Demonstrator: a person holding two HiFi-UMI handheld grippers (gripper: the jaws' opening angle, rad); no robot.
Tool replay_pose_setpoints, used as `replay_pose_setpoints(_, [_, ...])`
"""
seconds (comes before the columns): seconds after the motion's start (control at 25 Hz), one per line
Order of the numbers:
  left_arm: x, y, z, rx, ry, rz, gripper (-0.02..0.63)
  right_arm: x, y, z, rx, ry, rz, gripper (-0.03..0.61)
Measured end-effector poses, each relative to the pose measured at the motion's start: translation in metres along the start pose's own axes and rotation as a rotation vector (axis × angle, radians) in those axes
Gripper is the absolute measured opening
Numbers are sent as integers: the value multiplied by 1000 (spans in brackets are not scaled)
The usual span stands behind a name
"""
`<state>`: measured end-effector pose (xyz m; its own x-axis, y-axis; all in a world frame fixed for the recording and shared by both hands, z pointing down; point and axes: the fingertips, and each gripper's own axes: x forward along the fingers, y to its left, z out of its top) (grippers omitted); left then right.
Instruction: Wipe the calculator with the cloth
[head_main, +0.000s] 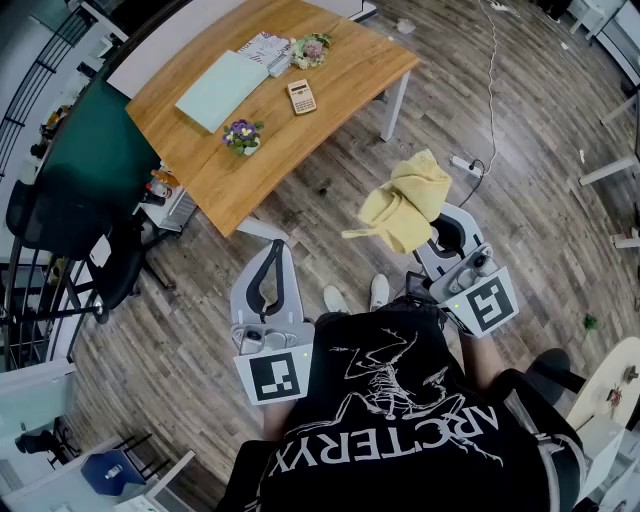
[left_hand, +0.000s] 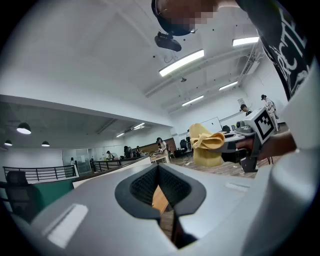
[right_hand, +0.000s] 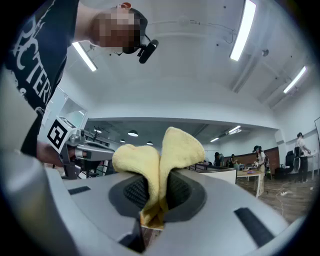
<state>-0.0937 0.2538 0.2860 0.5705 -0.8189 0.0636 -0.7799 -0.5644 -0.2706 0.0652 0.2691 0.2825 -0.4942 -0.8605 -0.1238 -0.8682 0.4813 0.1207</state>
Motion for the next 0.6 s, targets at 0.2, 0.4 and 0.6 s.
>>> replay_pose_setpoints(0.2, [1,-6,-1,-3,11,3,9,-4,-2,-1,3,2,15,55])
replay_pose_setpoints(0.4, [5,-4,-5,-11,23,21,9,0,-4,-4,4,9,47,55])
replay_pose_setpoints(0.6, [14,-2,-5,-19,25,38,9,5,-10,-3,13,-7,69,55])
